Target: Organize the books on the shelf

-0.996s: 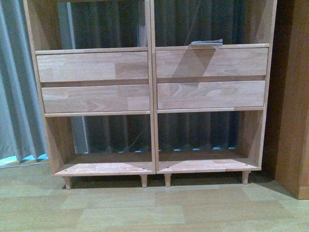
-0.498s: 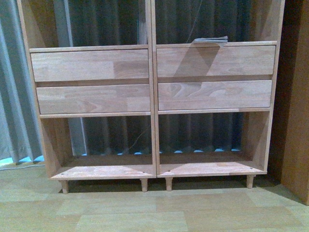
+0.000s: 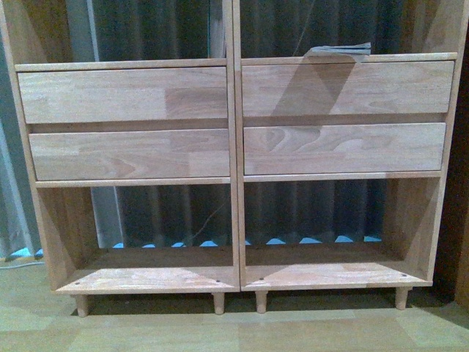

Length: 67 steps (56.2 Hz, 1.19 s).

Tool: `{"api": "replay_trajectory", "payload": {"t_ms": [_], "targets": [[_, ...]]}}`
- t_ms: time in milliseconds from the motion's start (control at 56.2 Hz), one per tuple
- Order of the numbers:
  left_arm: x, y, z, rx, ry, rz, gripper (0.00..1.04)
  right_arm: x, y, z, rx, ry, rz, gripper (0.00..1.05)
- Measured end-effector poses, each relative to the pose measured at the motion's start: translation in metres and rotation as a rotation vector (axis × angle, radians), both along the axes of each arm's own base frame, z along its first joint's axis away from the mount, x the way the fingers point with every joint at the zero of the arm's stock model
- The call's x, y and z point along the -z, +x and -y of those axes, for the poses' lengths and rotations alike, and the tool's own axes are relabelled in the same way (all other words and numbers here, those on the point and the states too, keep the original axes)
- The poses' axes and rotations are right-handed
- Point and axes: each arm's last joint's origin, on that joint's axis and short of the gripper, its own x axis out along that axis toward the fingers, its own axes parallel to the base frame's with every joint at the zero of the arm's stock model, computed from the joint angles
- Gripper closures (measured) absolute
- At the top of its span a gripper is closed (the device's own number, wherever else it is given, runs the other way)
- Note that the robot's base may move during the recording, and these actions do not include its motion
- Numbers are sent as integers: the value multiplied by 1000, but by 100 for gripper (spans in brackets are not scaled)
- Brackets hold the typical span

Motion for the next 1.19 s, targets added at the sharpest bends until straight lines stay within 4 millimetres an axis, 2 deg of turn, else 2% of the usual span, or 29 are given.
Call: {"api": "replay_trajectory", "payload": {"t_ms": [1192], "targets": [[0, 0, 0, 0, 0, 0, 7, 0, 0, 0, 0, 0, 0, 7]]}}
